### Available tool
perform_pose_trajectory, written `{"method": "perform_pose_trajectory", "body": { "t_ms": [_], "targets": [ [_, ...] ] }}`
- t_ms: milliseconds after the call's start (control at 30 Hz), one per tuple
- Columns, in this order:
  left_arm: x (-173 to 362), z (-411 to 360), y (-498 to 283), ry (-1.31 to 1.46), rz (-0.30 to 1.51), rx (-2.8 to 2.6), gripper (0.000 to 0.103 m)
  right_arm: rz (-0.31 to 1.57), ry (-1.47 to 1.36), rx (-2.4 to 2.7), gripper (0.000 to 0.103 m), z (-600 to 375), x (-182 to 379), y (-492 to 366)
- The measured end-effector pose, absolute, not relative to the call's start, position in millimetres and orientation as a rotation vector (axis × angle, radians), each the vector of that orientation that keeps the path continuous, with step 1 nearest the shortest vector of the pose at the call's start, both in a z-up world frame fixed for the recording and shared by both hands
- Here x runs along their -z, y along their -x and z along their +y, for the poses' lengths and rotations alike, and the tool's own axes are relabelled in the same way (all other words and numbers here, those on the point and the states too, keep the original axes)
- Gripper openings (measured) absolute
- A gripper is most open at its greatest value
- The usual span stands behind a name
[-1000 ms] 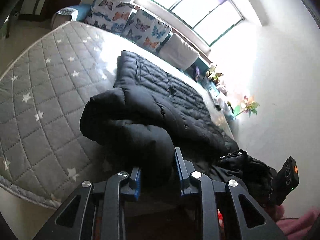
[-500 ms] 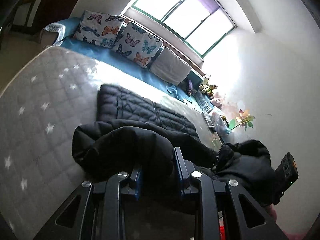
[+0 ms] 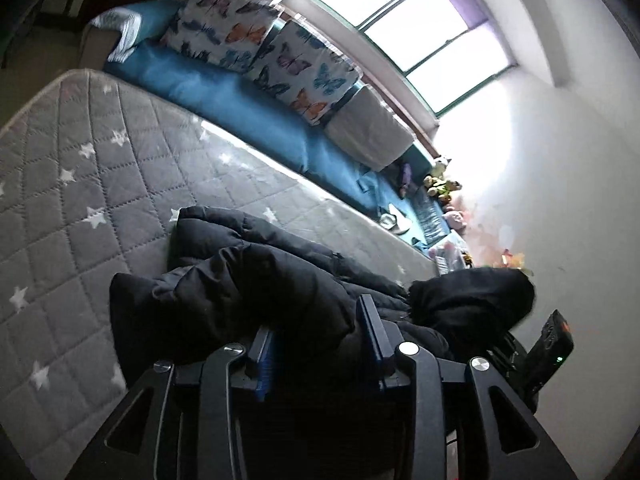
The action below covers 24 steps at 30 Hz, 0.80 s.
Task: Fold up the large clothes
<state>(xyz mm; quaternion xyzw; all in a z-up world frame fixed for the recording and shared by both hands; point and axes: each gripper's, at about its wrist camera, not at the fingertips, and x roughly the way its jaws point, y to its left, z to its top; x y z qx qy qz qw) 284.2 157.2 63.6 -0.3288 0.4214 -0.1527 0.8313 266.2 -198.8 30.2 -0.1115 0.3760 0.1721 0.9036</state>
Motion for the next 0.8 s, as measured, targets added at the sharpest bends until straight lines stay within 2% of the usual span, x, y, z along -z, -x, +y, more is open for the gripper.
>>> {"method": "perform_pose_trajectory", "body": {
  "t_ms": [300,500,600,800],
  "targets": [
    [8,177,-353,0.847,0.936,0.253,0.048,0.949,0.174,-0.284,0.033,-203,21,-314],
    [28,181,-379,0.84,0.917,0.156,0.055,1.018,0.105,-0.257,0.036,-211,32,-322],
    [14,178,-383,0.779,0.891,0.142,0.055,0.969,0.064,-0.265,0.036,-221,11,-315],
    [-52,152,-351,0.589,0.7,0.15,0.055,0.932,0.036,-0.278,0.036,-235,-33,-276]
  ]
}}
